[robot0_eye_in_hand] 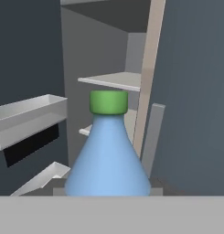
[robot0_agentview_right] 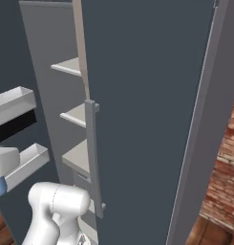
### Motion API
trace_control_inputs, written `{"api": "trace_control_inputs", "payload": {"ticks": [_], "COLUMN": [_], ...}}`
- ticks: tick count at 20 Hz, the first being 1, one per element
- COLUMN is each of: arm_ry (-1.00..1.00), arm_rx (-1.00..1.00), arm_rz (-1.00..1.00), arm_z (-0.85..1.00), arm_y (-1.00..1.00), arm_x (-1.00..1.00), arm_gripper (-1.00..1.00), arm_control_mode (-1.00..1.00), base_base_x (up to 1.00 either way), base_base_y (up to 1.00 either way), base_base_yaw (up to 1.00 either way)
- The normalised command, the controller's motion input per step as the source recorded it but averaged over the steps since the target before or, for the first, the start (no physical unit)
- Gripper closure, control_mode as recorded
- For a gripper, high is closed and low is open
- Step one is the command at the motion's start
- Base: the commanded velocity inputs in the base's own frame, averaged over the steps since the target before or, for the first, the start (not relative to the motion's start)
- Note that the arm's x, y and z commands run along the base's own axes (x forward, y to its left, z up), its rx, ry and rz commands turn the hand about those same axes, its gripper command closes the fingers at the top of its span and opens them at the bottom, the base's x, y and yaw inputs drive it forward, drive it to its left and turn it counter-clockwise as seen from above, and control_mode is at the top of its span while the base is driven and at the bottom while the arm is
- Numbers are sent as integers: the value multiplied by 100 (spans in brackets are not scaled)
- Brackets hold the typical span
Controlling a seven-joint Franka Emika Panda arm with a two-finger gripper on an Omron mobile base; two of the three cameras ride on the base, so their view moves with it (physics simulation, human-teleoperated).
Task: Take the bottled waters from the counter and place them in the freezer to freeze. Close the freezer door after placing the bottles.
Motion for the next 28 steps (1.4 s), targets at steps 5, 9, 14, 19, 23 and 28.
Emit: {"api": "trace_control_inputs", "payload": {"ticks": [5, 9, 14, 19, 23, 28], "arm_ry": [0, 0, 0, 0, 0, 0], "arm_rx": [0, 0, 0, 0, 0, 0], "arm_rz": [0, 0, 0, 0, 0, 0], "arm_z": [0, 0, 0, 0, 0, 0], "arm_y": [0, 0, 0, 0, 0, 0], "arm_x": [0, 0, 0, 0, 0, 0], "arm_gripper": [100, 100, 100, 100, 100, 100], "arm_control_mode": [100, 100, 100, 100, 100, 100], "base_base_x": [20, 32, 48, 54, 59, 55], "base_base_y": [29, 30, 23, 17, 18, 23], "base_base_yaw": [0, 0, 0, 0, 0, 0]}}
